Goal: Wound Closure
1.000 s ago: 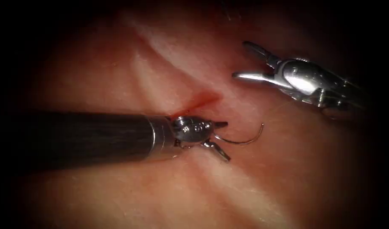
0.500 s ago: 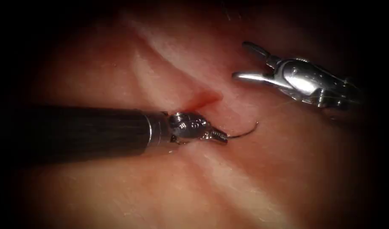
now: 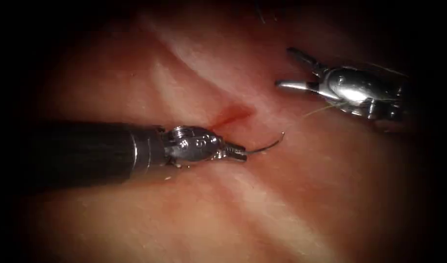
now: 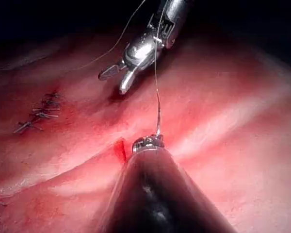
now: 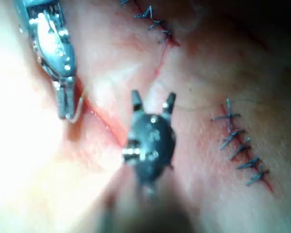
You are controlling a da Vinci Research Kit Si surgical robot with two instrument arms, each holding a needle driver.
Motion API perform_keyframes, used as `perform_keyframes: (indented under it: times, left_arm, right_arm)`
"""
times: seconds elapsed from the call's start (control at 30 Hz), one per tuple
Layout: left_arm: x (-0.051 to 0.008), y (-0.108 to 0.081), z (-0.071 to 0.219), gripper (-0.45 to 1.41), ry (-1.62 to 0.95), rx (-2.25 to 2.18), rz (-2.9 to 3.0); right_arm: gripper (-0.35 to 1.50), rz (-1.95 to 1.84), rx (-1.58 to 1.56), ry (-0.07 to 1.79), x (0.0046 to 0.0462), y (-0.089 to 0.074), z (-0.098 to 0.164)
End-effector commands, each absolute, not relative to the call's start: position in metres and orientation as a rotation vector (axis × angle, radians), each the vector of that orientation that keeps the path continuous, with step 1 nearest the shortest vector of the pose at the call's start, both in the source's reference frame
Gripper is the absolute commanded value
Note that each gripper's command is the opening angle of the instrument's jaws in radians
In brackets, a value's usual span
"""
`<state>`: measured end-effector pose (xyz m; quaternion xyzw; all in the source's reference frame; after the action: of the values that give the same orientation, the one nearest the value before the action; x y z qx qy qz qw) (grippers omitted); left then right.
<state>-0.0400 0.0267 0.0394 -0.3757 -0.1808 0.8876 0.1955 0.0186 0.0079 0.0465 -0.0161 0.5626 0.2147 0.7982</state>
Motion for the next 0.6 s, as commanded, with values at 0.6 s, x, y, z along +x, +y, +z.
perform_keyframes:
  times: [0.6]
  left_arm:
    - [-0.0359,0.0316,0.0398,-0.45,-0.249,-1.058,2.316]
  right_arm:
    - [1.06,0.622,0.085,1.128,0.0175,0.0036,0.0455]
